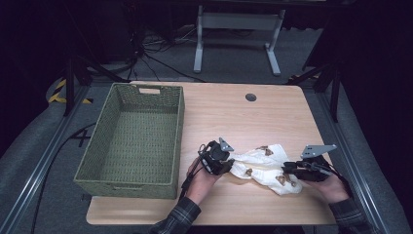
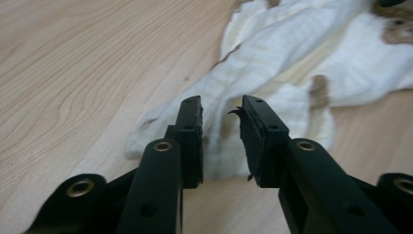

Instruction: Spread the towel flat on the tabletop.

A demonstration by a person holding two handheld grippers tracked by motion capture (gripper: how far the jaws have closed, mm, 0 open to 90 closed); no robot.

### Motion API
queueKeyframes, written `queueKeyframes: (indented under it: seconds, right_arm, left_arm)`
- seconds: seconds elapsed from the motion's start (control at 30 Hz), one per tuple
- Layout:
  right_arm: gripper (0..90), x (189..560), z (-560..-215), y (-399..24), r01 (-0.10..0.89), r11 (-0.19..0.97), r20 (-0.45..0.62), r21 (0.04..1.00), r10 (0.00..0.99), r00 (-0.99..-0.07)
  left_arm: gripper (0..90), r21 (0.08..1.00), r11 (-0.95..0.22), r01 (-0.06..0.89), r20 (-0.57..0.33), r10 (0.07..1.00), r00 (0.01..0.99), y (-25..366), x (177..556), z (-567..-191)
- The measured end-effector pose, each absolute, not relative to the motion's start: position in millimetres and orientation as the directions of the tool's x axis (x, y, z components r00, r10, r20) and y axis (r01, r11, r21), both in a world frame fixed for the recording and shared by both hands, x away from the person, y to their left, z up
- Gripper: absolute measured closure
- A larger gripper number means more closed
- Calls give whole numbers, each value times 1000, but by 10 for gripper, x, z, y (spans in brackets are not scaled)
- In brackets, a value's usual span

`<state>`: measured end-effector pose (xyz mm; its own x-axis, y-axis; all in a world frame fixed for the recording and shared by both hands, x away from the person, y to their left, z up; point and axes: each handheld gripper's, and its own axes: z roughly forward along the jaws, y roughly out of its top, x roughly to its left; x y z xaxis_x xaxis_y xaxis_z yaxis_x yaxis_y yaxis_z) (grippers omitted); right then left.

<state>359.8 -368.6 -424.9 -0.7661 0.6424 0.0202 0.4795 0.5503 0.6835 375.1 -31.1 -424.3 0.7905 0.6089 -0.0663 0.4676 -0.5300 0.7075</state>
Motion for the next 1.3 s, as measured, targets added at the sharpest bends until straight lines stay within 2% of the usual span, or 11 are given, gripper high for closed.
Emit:
queueKeyframes:
  seconds: [0.1,0.37,0.7,0.87,0.93,1.07,1.13,1.3]
  right_arm:
    - [701,3516,-4175,-3670,454,533,38,714,618,-785]
    - [680,3319,-4254,-3519,426,582,61,693,541,-839]
    - [652,3197,-4344,-3536,416,615,68,670,507,-859]
    - [636,3198,-4446,-3465,412,671,45,616,493,-869]
    - [659,3198,-4465,-3440,402,683,26,609,490,-871]
    - [800,3214,-4464,-3456,406,684,22,606,496,-868]
    - [834,3218,-4446,-3469,414,675,40,611,497,-867]
    - [844,3226,-4361,-3530,407,648,51,644,494,-868]
  left_arm:
    - [673,711,-542,448,-61,588,807,-352,3615,-4194]
    - [676,712,-595,374,-58,481,875,-527,3430,-4209]
    - [672,664,-663,346,-24,443,896,-788,3463,-4394]
    - [692,629,-694,350,3,452,892,-873,3522,-4516]
    - [734,617,-709,342,9,441,898,-881,3531,-4525]
    - [858,616,-709,342,15,446,895,-862,3552,-4520]
    - [872,618,-705,348,-4,440,898,-836,3547,-4487]
    - [876,660,-663,354,-41,438,898,-724,3513,-4361]
